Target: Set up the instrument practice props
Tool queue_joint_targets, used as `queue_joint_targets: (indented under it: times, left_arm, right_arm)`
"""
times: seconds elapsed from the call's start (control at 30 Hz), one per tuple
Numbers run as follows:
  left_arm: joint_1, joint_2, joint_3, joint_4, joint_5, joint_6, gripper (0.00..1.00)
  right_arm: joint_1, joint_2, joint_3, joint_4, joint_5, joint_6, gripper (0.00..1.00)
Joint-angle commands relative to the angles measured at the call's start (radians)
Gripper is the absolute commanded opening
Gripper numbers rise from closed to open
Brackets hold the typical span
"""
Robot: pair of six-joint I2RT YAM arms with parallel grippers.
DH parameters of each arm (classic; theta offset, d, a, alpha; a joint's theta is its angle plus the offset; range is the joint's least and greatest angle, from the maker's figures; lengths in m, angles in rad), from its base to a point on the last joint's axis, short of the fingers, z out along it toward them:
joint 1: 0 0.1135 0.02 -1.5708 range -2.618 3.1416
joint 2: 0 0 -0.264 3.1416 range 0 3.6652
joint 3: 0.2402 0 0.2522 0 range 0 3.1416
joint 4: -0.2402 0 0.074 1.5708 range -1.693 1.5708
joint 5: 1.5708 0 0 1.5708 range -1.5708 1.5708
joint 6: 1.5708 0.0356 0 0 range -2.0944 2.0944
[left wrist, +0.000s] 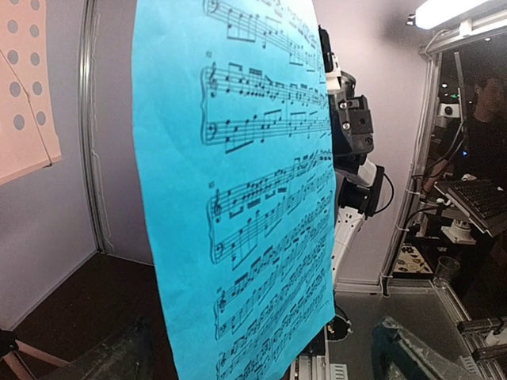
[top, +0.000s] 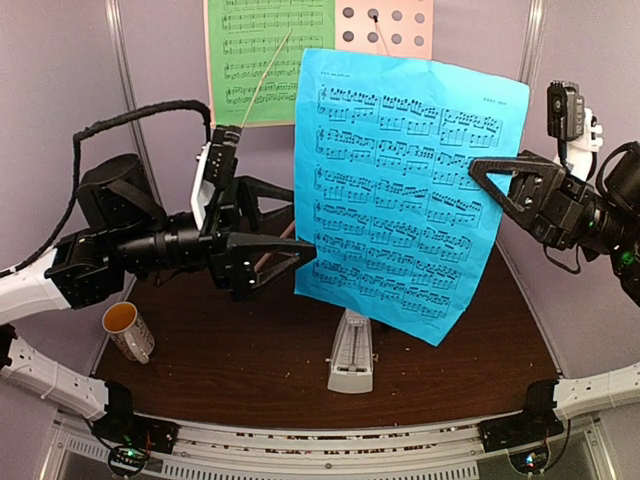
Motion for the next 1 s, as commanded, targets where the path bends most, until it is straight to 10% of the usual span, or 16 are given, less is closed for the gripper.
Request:
queue_joint_targets:
  times: [0.0, 0.17, 0.63, 0.97]
  left_arm:
    - [-0.003, 0.026, 0.034, 0.066, -0.036, -0.019, 0.98]
    - [-0.004, 0.063, 0.059, 0.08, 0.072, -0.034, 0.96]
    - [-0.007, 0.071, 0.04, 0.219, 0.205, -0.1, 0.31]
    - [-0.032, 0.137, 0.129, 0.204, 0.18, -0.108, 0.13]
  right_arm:
    - [-0.005, -0.019, 0.006, 0.004, -0.025, 0.008, 0.0]
    - [-0.005, -0.021, 0.012, -0.01, -0.023, -0.002, 0.0]
    - [-0.03, -0.052, -0.002, -0.041, 0.06, -0.043, 0.0]
    - [-0.068, -0.045, 0.003, -0.043, 0.062, -0.046, 0.0]
